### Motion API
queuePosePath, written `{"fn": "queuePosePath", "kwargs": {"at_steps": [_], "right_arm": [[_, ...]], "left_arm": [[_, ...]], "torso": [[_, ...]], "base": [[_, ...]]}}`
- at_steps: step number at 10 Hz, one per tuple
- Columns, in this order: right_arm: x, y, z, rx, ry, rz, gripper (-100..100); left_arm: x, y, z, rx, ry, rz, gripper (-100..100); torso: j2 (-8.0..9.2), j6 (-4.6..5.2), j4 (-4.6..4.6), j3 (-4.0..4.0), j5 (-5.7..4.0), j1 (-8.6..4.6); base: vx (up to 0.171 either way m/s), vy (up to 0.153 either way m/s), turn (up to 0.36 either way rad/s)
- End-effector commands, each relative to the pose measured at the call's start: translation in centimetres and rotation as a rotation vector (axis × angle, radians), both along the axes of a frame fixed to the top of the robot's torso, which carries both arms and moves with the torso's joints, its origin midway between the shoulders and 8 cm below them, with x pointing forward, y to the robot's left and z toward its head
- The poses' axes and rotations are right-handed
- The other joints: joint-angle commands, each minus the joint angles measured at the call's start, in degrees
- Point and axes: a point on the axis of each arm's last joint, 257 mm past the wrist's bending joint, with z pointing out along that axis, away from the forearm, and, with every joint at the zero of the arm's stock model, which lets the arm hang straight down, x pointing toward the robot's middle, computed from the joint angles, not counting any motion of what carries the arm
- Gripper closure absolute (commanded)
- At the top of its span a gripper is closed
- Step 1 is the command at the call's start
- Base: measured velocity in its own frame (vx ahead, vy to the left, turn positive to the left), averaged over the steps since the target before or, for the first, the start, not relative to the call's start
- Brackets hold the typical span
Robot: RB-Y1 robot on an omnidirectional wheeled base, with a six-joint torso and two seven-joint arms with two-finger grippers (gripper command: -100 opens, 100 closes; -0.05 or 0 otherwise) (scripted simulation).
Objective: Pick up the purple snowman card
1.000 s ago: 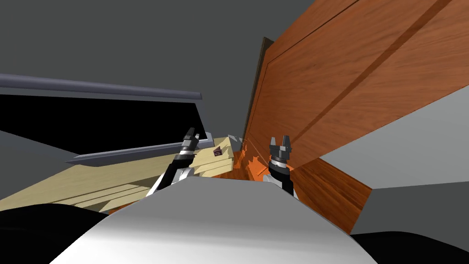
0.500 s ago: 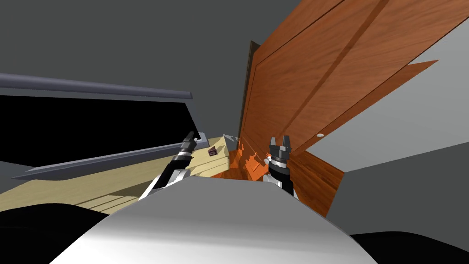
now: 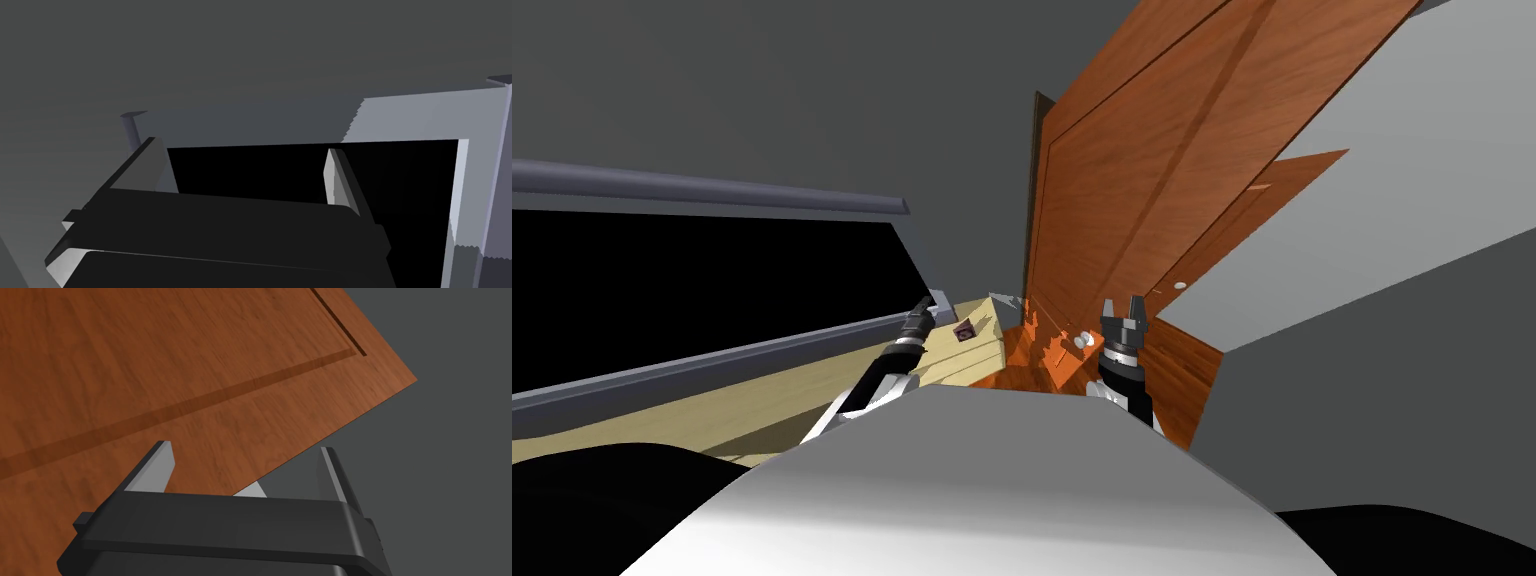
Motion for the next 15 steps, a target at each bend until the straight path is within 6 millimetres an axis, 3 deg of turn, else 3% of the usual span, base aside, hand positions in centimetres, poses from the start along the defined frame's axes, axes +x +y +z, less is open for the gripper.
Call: {"fn": "queuePosePath", "kwargs": {"at_steps": [1, 4, 9, 11, 12, 14, 15], "right_arm": [[0.0, 0.0, 0.0, 0.000, 0.000, 0.000, 0], [0.0, 0.0, 0.0, 0.000, 0.000, 0.000, 0], [0.0, 0.0, 0.0, 0.000, 0.000, 0.000, 0], [0.0, 0.0, 0.0, 0.000, 0.000, 0.000, 0], [0.0, 0.0, 0.0, 0.000, 0.000, 0.000, 0], [0.0, 0.0, 0.0, 0.000, 0.000, 0.000, 0], [0.0, 0.0, 0.0, 0.000, 0.000, 0.000, 0]], "left_arm": [[-0.3, 1.0, -1.0, -0.014, 0.043, 0.018, -100], [-1.6, 3.8, -4.4, -0.058, 0.148, 0.075, -100], [-3.5, 6.6, -8.1, -0.117, 0.262, 0.139, -100], [-5.9, 9.1, -11.0, -0.180, 0.347, 0.203, -100], [-6.0, 9.1, -11.4, -0.185, 0.362, 0.206, -100], [-8.9, 11.3, -14.3, -0.258, 0.445, 0.274, -100], [-9.0, 11.3, -14.4, -0.260, 0.451, 0.276, -100]], "torso": [[0.00, 0.00, 0.00, 0.00, 0.00, 0.00], [-0.05, -0.05, -0.01, -0.03, 0.02, 0.15], [-0.16, -0.02, -0.03, -0.08, 0.02, 0.17], [-0.18, -0.03, -0.03, -0.10, 0.03, 0.21], [-0.23, -0.04, -0.05, -0.13, 0.03, 0.18], [-0.19, -0.03, -0.04, -0.11, 0.04, 0.28], [-0.24, -0.04, -0.05, -0.13, 0.05, 0.27]], "base": [[-0.031, -0.074, -0.119], [-0.018, -0.060, -0.154], [0.005, -0.048, -0.132], [0.029, -0.047, -0.206], [0.024, -0.033, -0.096], [0.035, -0.031, -0.225], [0.040, -0.015, -0.071]]}}
